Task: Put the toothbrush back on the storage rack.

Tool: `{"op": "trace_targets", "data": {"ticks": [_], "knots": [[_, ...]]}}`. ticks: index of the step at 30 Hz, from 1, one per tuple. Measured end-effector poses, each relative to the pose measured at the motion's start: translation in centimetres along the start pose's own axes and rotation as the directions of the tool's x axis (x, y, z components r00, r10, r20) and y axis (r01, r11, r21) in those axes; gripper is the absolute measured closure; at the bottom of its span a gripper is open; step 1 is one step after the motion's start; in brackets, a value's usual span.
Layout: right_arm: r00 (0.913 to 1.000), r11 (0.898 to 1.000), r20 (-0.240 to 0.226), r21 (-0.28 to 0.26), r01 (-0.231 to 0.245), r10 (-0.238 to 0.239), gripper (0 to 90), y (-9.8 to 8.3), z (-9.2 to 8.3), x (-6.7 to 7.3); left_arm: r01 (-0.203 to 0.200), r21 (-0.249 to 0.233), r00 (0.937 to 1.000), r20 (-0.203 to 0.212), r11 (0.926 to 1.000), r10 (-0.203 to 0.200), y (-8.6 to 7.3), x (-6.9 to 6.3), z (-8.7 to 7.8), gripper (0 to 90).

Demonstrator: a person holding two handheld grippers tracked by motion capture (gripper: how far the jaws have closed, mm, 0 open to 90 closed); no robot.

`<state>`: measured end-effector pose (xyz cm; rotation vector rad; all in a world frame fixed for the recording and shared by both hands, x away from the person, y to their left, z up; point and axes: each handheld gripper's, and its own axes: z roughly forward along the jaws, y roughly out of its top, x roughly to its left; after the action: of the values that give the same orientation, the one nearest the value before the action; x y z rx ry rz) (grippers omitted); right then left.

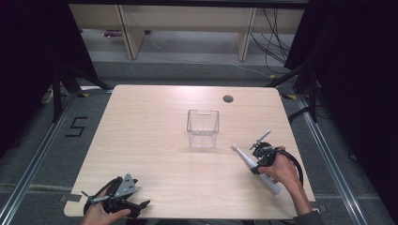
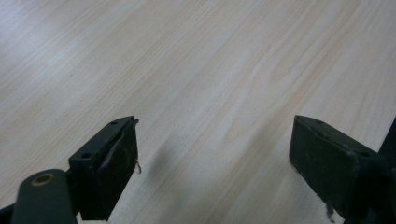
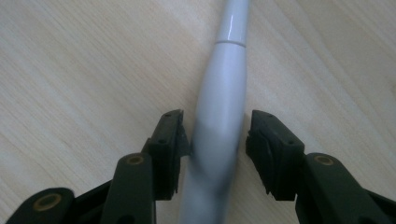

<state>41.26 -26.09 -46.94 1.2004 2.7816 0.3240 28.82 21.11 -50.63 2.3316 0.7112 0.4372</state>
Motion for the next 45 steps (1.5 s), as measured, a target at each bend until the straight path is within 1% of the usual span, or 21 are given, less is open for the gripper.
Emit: {"op": "trace_targets", "data": {"ticks": [5,10,12,16,17,18,20,21,25,26,27,28,29,30,31,34,35,36,37,38,45], "knots": [[1.0,0.999,-0.003,0.033,0.009,-0.008,58.1,0.1,0.5,-0.1,-0.003,0.006,1.0,0.003,1.0,0.003,0.0,0.1,0.0,15.1],[0.9999,0.999,-0.011,0.04,0.002,-0.002,60.2,0.3,0.6,-0.3,-0.003,0.003,1.0,0.004,1.0,0.003,0.0,0.0,0.0,15.1],[0.9997,0.998,-0.022,0.062,0.015,-0.014,62.9,0.6,0.5,-0.3,-0.002,0.004,1.0,0.003,1.0,0.002,0.0,0.1,0.0,15.1],[0.9999,0.996,-0.012,0.088,0.012,-0.011,63.5,0.9,0.6,-0.2,-0.004,0.003,1.0,0.005,1.0,0.004,0.0,0.0,0.0,15.1],[0.9989,0.995,-0.017,0.091,0.044,-0.043,63.9,1.0,0.6,-0.3,-0.003,0.002,1.0,0.004,1.0,0.003,0.0,0.1,0.0,15.1],[0.9998,0.994,-0.015,0.103,0.018,-0.016,64.5,1.1,0.6,-0.1,-0.003,0.002,1.0,0.003,1.0,0.003,0.0,0.1,0.0,15.1],[0.9996,0.992,-0.015,0.122,0.024,-0.023,65.8,1.3,0.6,-0.1,-0.003,0.002,1.0,0.004,1.0,0.003,0.0,0.0,0.0,15.1],[0.999,0.991,-0.011,0.127,0.044,-0.043,66.2,1.4,0.8,-0.2,-0.004,0.002,1.0,0.005,1.0,0.004,0.0,0.0,0.0,15.1],[0.9998,0.988,0.003,0.154,0.02,-0.02,66.4,1.7,0.7,0.2,-0.003,0.001,1.0,0.004,1.0,0.003,0.1,0.0,0.0,15.1],[0.9989,0.985,-0.001,0.164,0.047,-0.048,66.5,1.8,0.8,0.0,-0.003,0.001,1.0,0.004,1.0,0.003,0.0,0.0,0.0,15.1],[0.9995,0.984,0.01,0.176,0.029,-0.031,66.6,2.0,0.8,0.2,-0.005,0.002,1.0,0.004,1.0,0.005,0.1,0.0,0.0,15.1],[0.9995,0.984,0.01,0.176,0.029,-0.031,66.6,2.0,0.8,0.2,-0.005,0.002,1.0,0.004,1.0,0.005,0.1,0.0,0.0,15.1],[0.9983,0.981,0.001,0.185,0.057,-0.058,66.6,2.1,0.9,0.0,-0.003,-0.001,1.0,0.004,1.0,0.003,0.1,0.0,0.0,15.1],[0.9983,0.981,0.001,0.185,0.057,-0.058,66.6,2.1,0.9,0.0,-0.003,-0.001,1.0,0.004,1.0,0.003,0.1,0.0,0.0,15.1],[0.9972,0.976,0.007,0.206,0.071,-0.074,66.6,2.3,0.8,-0.1,-0.004,0.001,1.0,0.004,1.0,0.004,0.1,0.0,0.0,15.1],[0.9988,0.978,0.007,0.206,0.046,-0.049,66.7,2.3,0.9,0.1,-0.004,0.002,1.0,0.004,1.0,0.004,0.1,0.0,0.0,15.1],[0.995,0.975,-0.009,0.196,0.1,-0.1,66.7,2.4,1.0,-0.3,-0.004,0.0,1.0,0.005,1.0,0.004,0.1,0.0,0.0,15.1],[0.995,0.975,-0.009,0.196,0.1,-0.1,66.7,2.4,1.0,-0.3,-0.004,0.0,1.0,0.005,1.0,0.004,0.1,0.0,0.0,15.1],[0.9964,0.971,0.007,0.225,0.08,-0.084,66.7,2.5,0.9,-0.1,-0.003,0.0,1.0,0.005,1.0,0.003,0.1,0.0,0.0,15.1],[0.9975,0.973,0.013,0.223,0.065,-0.07,66.7,2.5,0.9,0.0,-0.003,0.0,1.0,0.004,1.0,0.003,0.1,0.0,0.0,15.1],[0.9975,0.975,0.017,0.214,0.064,-0.069,66.8,2.5,0.9,-0.1,-0.002,-0.002,1.0,0.004,1.0,0.002,0.1,0.1,0.0,15.1]]}}
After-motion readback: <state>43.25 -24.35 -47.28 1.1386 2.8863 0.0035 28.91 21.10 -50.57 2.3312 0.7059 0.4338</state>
